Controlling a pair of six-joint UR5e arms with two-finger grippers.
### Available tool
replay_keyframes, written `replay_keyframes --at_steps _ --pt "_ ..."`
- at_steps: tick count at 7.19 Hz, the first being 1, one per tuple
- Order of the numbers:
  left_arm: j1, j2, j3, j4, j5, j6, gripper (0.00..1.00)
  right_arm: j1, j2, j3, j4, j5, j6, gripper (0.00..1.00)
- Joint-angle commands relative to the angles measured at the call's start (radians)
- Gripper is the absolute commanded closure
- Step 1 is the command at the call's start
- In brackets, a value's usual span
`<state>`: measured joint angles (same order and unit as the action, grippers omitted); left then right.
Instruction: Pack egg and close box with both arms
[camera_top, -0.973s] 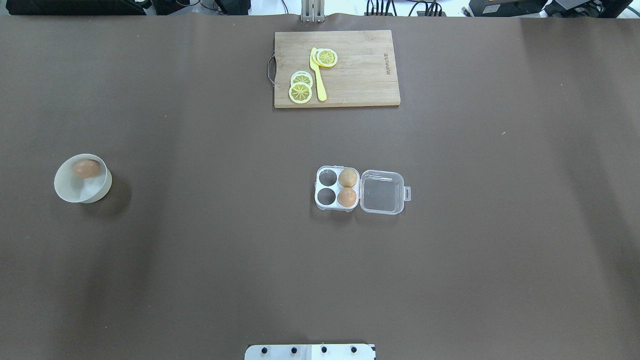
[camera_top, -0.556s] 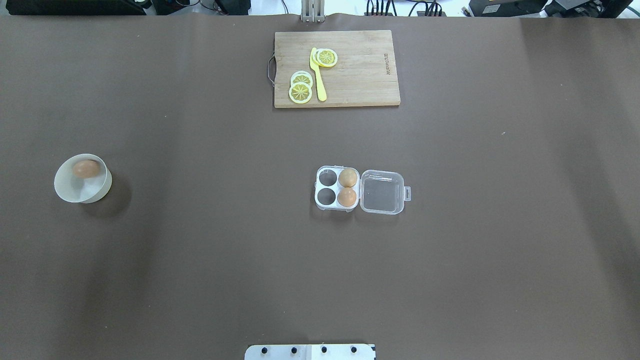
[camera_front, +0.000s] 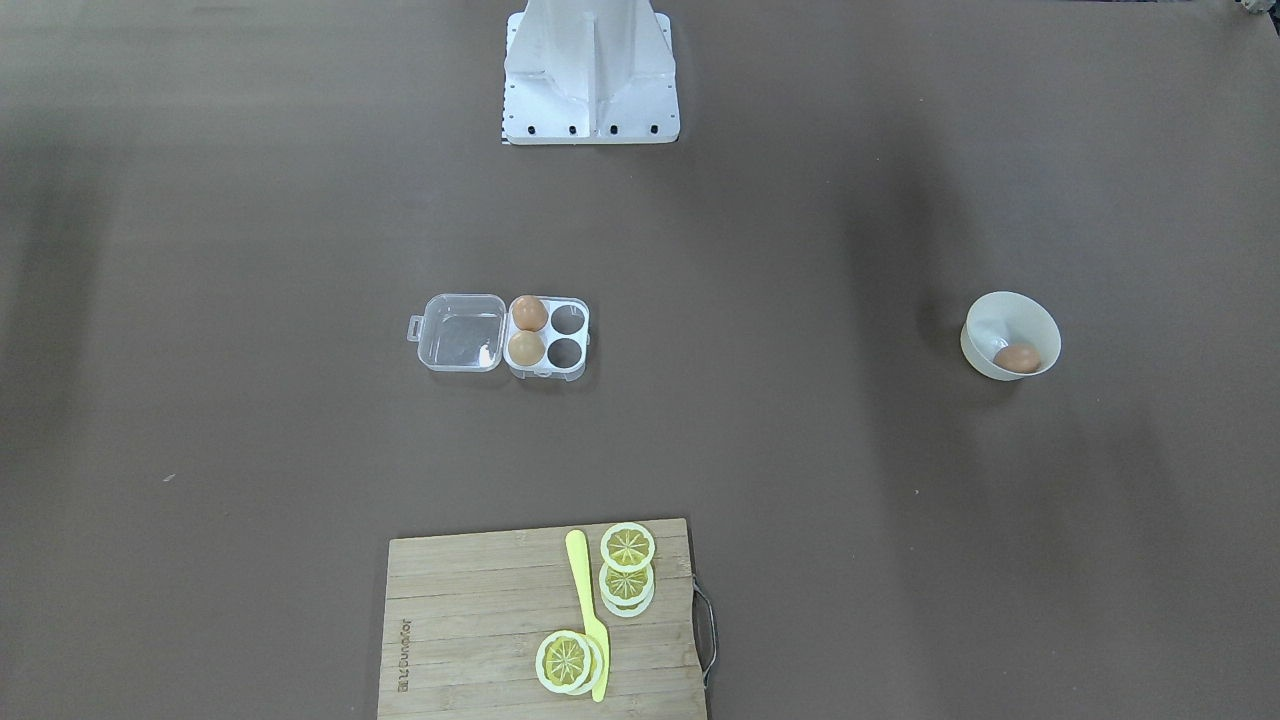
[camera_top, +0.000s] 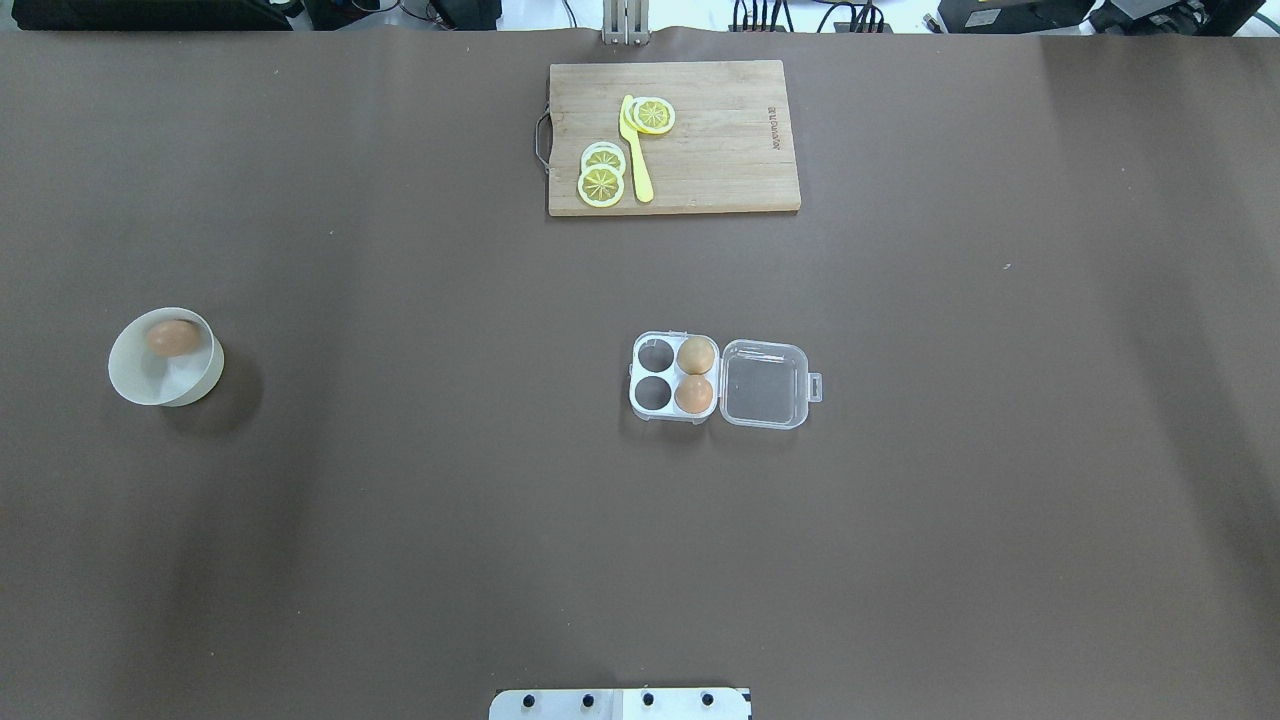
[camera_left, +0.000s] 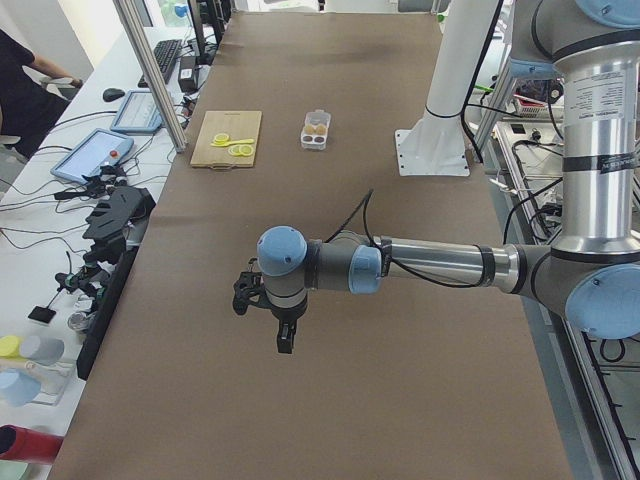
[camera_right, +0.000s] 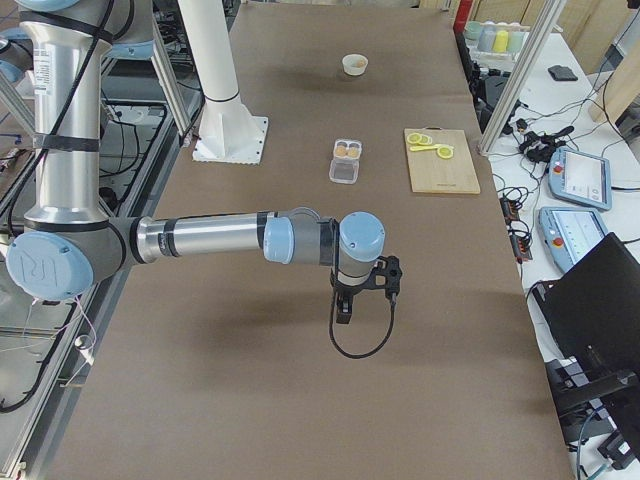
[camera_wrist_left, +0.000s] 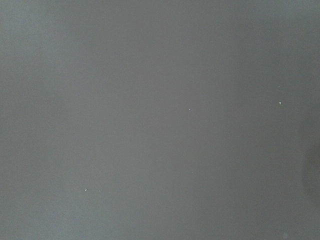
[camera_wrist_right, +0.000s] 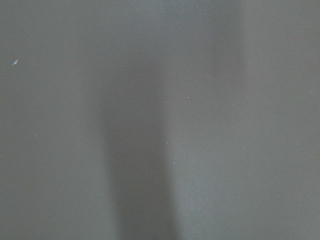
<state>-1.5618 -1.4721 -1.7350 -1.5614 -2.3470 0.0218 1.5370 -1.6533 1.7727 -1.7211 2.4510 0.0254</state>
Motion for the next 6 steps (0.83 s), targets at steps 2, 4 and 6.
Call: replay_keyframes --at_steps 2,4,6 --pt "0.000 -0.002 0.000 0.000 0.002 0.003 0.02 0.000 0.001 0.001 0.000 0.000 0.002 0.00" --pt "0.000 -0.002 0.002 0.000 0.000 0.001 0.02 0.000 0.001 0.001 0.000 0.000 0.002 0.00" --pt "0.000 -0.007 0.002 0.001 0.002 0.000 0.02 0.000 0.001 0.001 0.000 0.000 0.004 0.00"
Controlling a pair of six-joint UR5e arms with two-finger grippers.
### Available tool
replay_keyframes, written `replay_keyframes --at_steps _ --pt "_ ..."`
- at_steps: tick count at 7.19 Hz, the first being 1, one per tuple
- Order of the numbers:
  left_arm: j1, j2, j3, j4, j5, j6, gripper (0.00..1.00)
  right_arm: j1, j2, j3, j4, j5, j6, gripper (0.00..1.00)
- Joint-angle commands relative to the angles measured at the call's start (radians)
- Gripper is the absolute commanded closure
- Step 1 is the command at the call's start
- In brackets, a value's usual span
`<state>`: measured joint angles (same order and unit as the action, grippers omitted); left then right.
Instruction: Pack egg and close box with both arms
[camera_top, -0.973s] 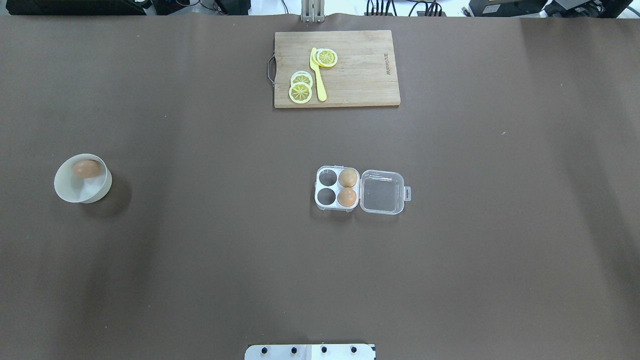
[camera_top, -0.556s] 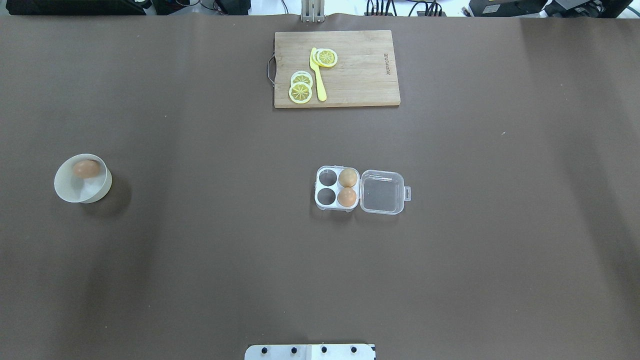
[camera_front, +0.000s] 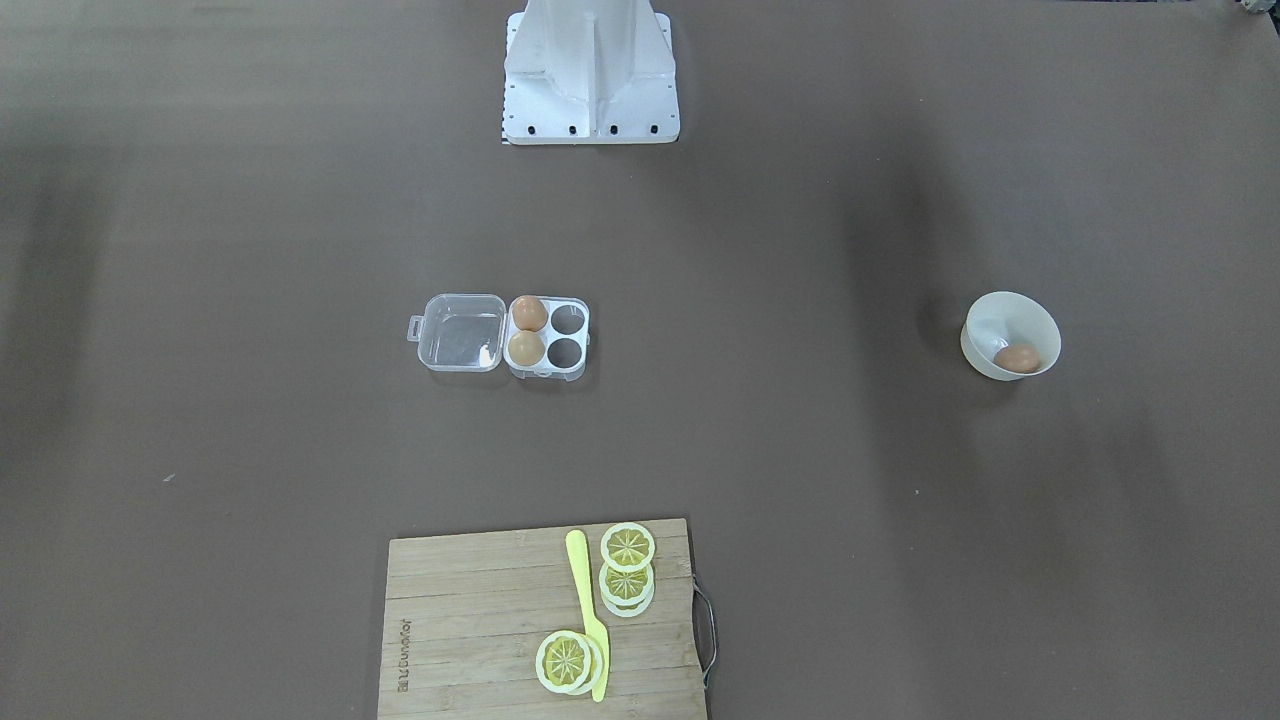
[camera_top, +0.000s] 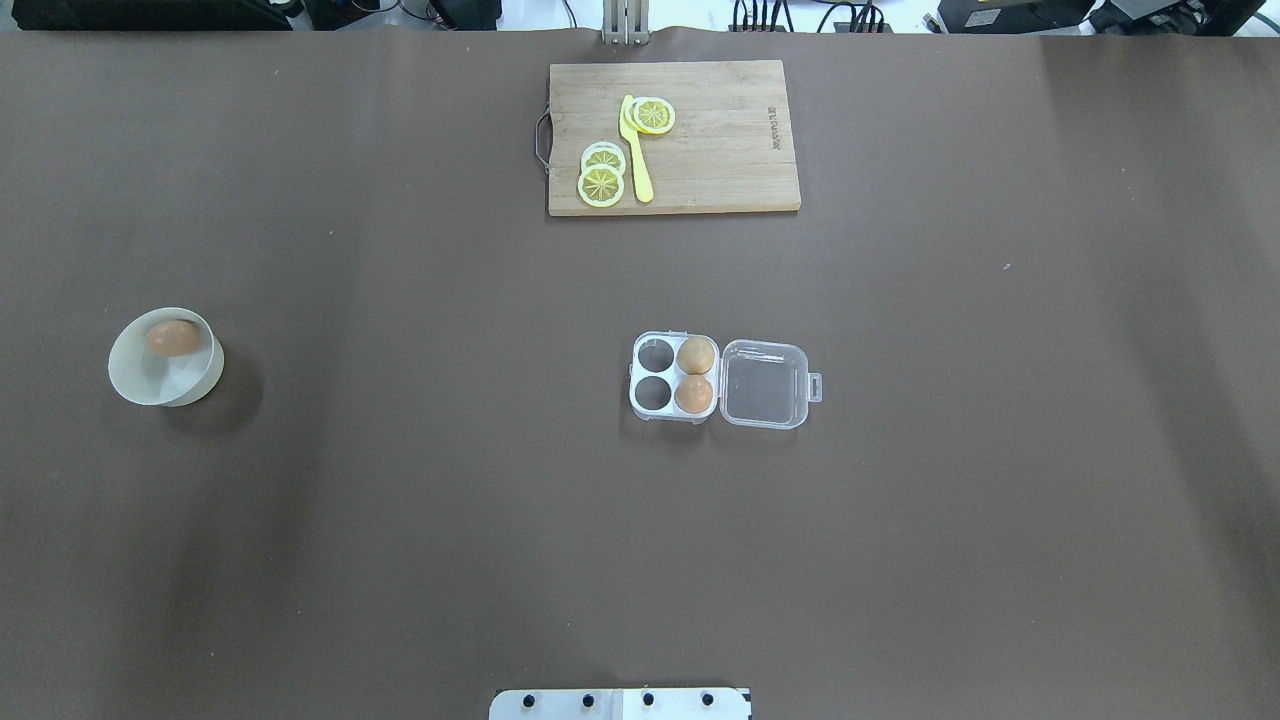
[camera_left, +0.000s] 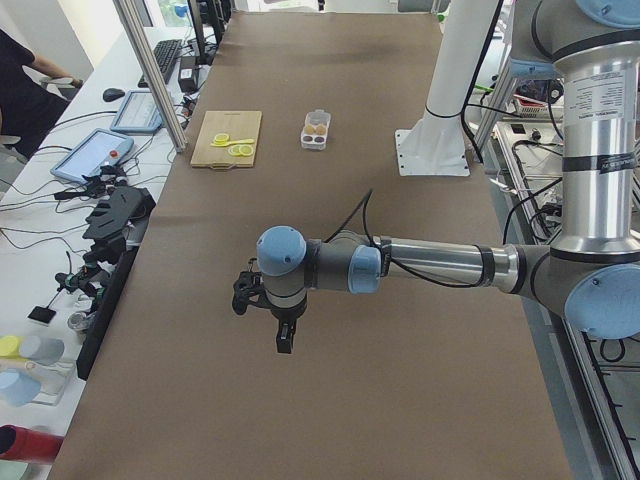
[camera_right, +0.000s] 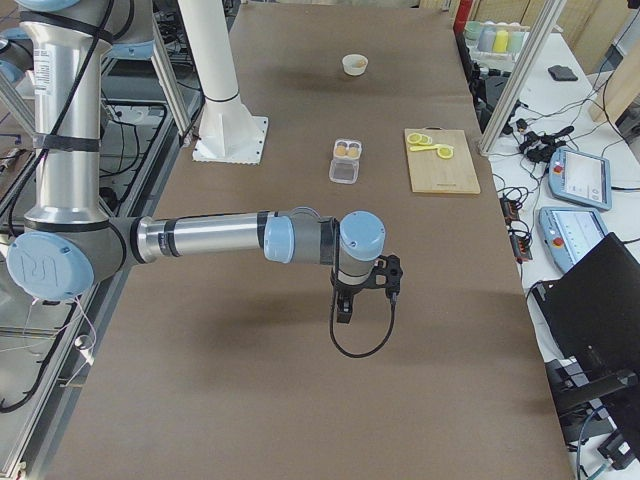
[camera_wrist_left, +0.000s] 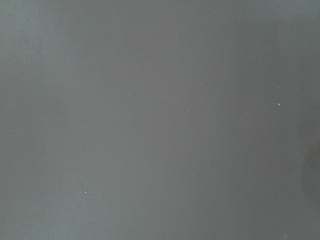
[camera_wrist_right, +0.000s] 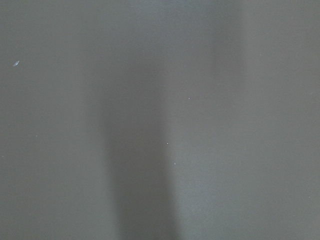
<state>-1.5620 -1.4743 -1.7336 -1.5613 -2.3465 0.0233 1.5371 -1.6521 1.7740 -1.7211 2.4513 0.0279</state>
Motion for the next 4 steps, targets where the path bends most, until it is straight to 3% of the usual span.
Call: replay_keyframes --at_steps 1,4 --pt "0.000 -0.006 -0.003 0.003 0.001 -0.003 0.02 0.000 0.002 -0.001 0.000 0.000 0.000 0.00" --pt "0.000 -0.006 -0.004 0.003 0.001 -0.003 0.02 0.000 0.006 -0.001 0.000 0.003 0.000 0.00"
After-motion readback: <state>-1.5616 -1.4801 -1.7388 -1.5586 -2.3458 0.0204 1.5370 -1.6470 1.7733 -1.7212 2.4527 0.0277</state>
